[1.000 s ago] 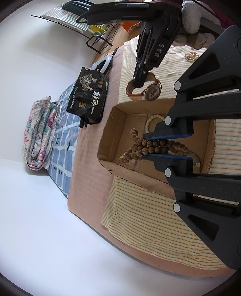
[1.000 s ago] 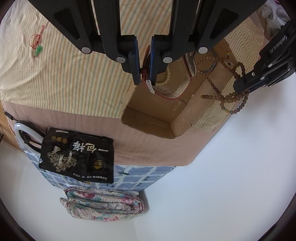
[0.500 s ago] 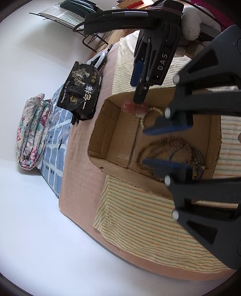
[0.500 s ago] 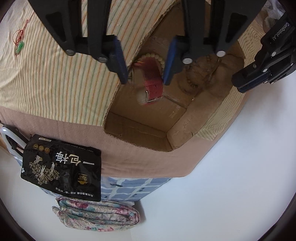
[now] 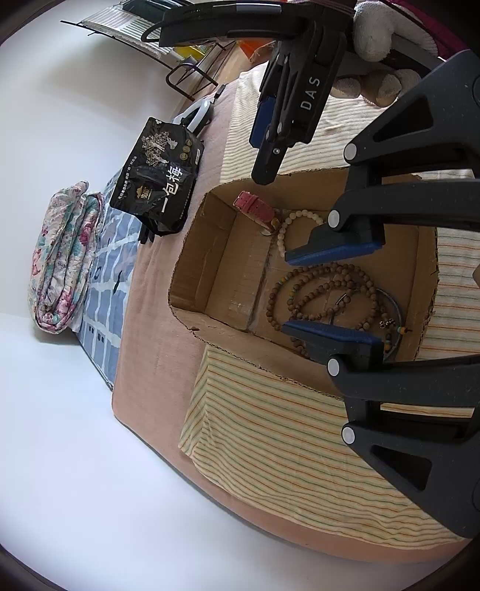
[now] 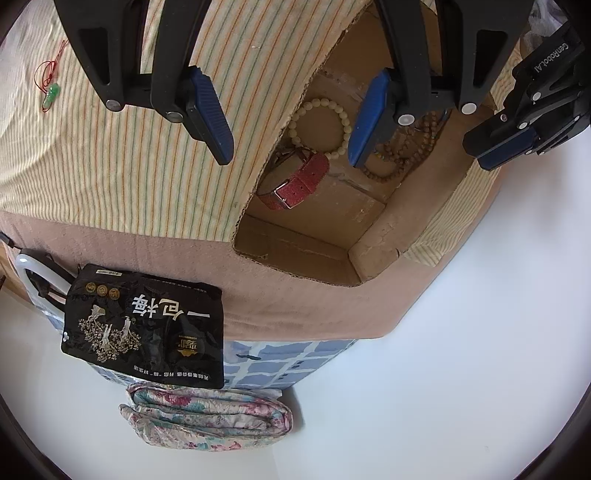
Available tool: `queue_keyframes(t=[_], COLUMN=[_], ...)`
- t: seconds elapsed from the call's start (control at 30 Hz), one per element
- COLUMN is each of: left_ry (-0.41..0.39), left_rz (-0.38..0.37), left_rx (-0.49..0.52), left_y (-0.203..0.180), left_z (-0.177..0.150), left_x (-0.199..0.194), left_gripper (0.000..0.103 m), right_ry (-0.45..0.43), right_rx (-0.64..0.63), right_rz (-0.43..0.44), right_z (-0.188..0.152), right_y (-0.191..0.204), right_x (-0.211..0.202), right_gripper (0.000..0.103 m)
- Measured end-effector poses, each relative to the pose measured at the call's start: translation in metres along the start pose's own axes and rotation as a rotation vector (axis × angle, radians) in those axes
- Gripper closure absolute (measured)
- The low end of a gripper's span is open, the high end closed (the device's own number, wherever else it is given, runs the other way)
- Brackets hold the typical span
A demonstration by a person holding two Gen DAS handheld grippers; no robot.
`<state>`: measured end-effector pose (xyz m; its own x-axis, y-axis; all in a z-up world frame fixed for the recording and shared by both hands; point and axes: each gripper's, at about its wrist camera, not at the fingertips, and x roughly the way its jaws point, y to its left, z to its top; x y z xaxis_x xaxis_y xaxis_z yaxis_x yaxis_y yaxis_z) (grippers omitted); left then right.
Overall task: Organize jewelry
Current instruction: 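Open both tools to release the bead strand and watch into the box, then withdraw both tools from the box back toward the remaining jewelry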
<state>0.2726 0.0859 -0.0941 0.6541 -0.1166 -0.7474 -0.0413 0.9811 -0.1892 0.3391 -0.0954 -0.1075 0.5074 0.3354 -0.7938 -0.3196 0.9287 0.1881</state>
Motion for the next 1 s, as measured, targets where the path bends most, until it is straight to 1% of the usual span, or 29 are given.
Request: queue_keyframes(t=[0.4,0.6,0.7,0.8,1.0], left_ry=[-0.033,-0.056,-0.066,-0.072,-0.057], left_rz=[0.000,-0.009,-0.017,-0.032,-0.076], left_rx=[0.019,0.038,0.056,0.079,0.129], left_y=[-0.017,-0.034,-0.046,-0.062,-0.098], left_z=[-0.002,-0.003,-0.004,-0.005,-0.012], left_x=[-0.024,-0.040,-0.048,-0.053,-0.055], left_gripper=[0.073,0.073,0.073,0.073,0.073], right_ry=[-0.040,-0.078,-0.099,-0.128,-0.175], right_rx=[-0.011,-0.006,-0.008,-0.002,0.015], right_rz=[-0.022,-0.037,-0.057,-0.074,-0.128], right_z=[-0.003,-0.009,-0.013,-0.019,-0.033], right_y=[-0.004,-0.015,-0.023,-0.035,-0.068], right_x=[-0.029,-0.057,-0.072,-0.088,-0.124], right_gripper=[0.035,0.029,0.024,0.015,0.009])
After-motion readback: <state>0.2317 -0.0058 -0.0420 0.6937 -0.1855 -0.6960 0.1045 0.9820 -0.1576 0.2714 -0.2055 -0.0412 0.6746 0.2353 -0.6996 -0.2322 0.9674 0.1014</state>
